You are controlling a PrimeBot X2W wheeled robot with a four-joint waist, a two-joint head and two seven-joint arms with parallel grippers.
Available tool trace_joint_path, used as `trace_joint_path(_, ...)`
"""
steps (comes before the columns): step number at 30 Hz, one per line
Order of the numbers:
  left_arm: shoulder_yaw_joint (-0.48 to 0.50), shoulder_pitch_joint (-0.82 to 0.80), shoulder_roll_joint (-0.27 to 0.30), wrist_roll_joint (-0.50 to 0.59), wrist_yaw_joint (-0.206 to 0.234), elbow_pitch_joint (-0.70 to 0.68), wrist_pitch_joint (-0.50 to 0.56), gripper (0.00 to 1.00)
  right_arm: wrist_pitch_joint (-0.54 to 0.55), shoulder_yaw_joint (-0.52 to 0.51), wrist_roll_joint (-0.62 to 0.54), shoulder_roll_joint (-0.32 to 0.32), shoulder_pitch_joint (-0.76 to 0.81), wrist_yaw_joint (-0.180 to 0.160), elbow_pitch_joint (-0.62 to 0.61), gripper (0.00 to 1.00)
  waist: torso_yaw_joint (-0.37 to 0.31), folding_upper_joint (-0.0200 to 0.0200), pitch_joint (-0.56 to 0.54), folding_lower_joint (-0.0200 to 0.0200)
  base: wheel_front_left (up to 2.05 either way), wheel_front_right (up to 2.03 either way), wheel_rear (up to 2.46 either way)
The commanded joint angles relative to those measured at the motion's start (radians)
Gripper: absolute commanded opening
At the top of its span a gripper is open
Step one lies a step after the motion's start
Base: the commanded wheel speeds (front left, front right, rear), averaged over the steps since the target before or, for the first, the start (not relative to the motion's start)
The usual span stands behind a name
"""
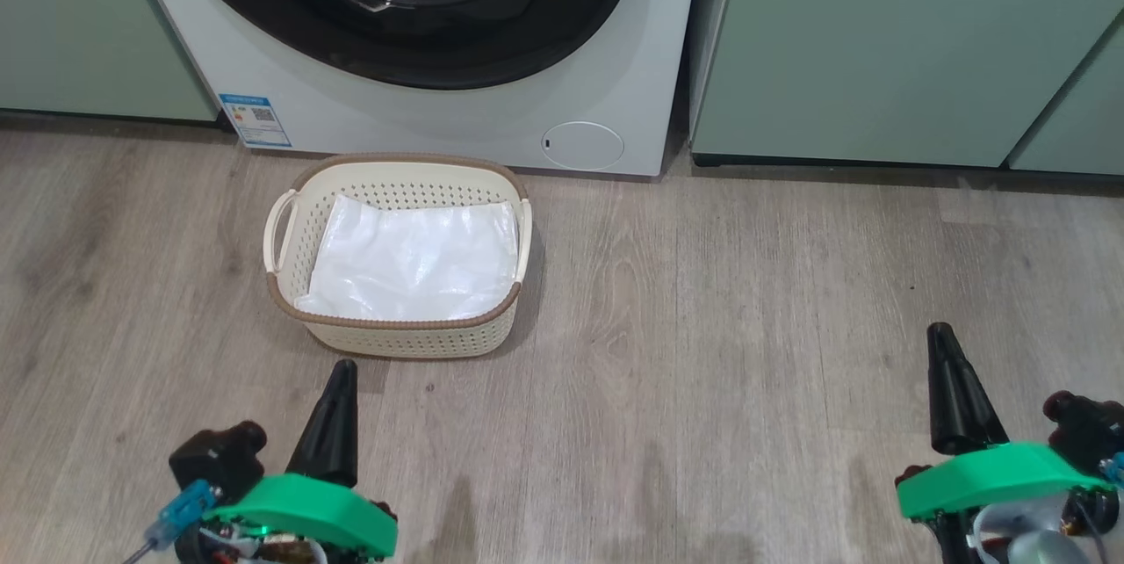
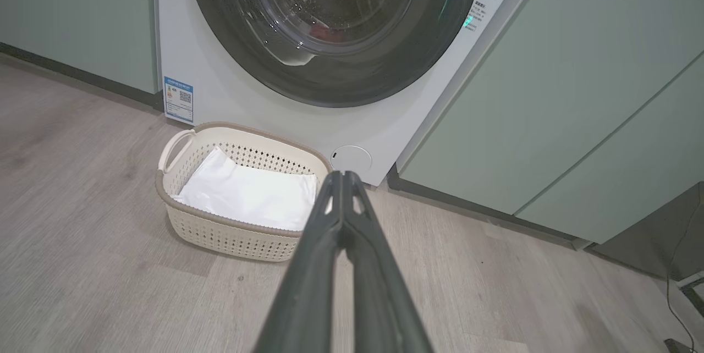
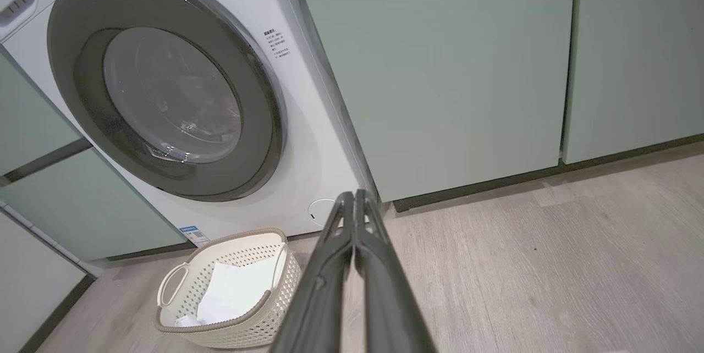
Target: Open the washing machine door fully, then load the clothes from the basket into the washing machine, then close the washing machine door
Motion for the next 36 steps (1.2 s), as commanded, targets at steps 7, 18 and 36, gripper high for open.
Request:
trace_joint_path(7, 0.025, -0.057, 0.017, -0.099, -0.016, -0.017, 0.018, 0.0, 0.021, 0.001, 0.1, -0.008, -0.052, 0.0, -0.02, 0.0, -0.001, 0.0, -0.003, 0.0, 0.0, 0.0, 0.0)
trace_joint_path(18, 0.039, -0.067, 0.022, -0.214, -0.027, -0.007, 0.042, 0.0, 0.049, 0.002, 0.214, -0.01, -0.063, 0.0, -0.01, 0.0, -0.004, 0.0, -0.008, 0.0, 0.0, 0.0, 0.0)
trace_joint_path(36, 0.067, -0.086, 0.029, -0.418, -0.046, 0.013, 0.088, 0.0, 0.101, 0.001, 0.418, -0.012, -0.082, 0.0, 0.007, 0.0, -0.007, 0.0, -0.016, 0.0, 0.0, 0.0, 0.0)
